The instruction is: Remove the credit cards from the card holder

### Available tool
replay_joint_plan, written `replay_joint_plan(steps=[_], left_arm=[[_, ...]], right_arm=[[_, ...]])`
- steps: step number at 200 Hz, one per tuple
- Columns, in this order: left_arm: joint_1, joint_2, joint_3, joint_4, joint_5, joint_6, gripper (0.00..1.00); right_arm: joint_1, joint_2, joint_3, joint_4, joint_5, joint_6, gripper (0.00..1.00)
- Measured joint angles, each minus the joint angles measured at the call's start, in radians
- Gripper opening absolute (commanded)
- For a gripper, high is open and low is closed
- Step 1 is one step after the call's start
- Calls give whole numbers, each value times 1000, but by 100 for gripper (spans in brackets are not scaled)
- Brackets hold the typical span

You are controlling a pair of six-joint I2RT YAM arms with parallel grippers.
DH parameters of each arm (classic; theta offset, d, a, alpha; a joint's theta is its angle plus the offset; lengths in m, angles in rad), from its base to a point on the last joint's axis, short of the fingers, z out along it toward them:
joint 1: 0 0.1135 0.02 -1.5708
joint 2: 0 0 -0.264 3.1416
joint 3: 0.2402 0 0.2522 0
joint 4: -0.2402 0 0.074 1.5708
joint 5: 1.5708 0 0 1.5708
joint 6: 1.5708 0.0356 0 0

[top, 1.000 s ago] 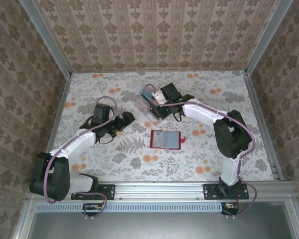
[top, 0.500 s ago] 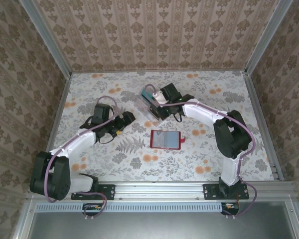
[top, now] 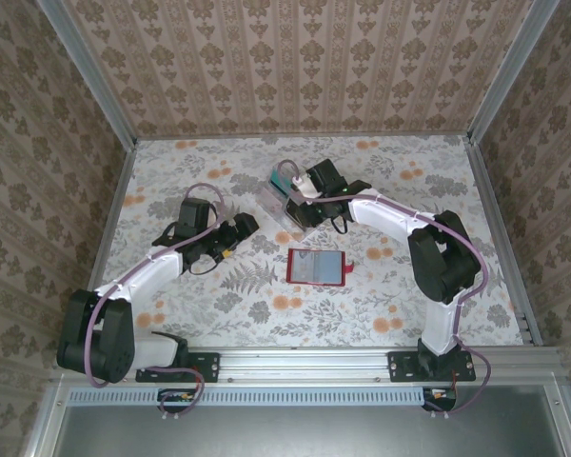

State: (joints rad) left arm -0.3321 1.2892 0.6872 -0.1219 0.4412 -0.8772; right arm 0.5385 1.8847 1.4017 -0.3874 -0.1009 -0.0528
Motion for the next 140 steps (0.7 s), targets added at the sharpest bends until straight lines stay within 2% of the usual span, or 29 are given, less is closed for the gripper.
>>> replay_joint_plan(steps=[18, 45, 90, 117, 140], left_arm=[[0, 0, 0, -5, 0, 0, 100], [0, 0, 0, -7, 0, 8, 100], [0, 0, 0, -14, -5, 26, 100], [0, 0, 0, -18, -12, 38, 100], [0, 2, 0, -18, -12, 45, 100]], right_arm=[[-1, -32, -2, -19, 4, 38, 50], [4, -158, -63, -23, 3, 141, 58], [92, -345, -244, -31, 20, 376, 62], [166, -362, -356, -39, 55, 552, 62], [180, -362, -433, -39, 90, 690, 62]])
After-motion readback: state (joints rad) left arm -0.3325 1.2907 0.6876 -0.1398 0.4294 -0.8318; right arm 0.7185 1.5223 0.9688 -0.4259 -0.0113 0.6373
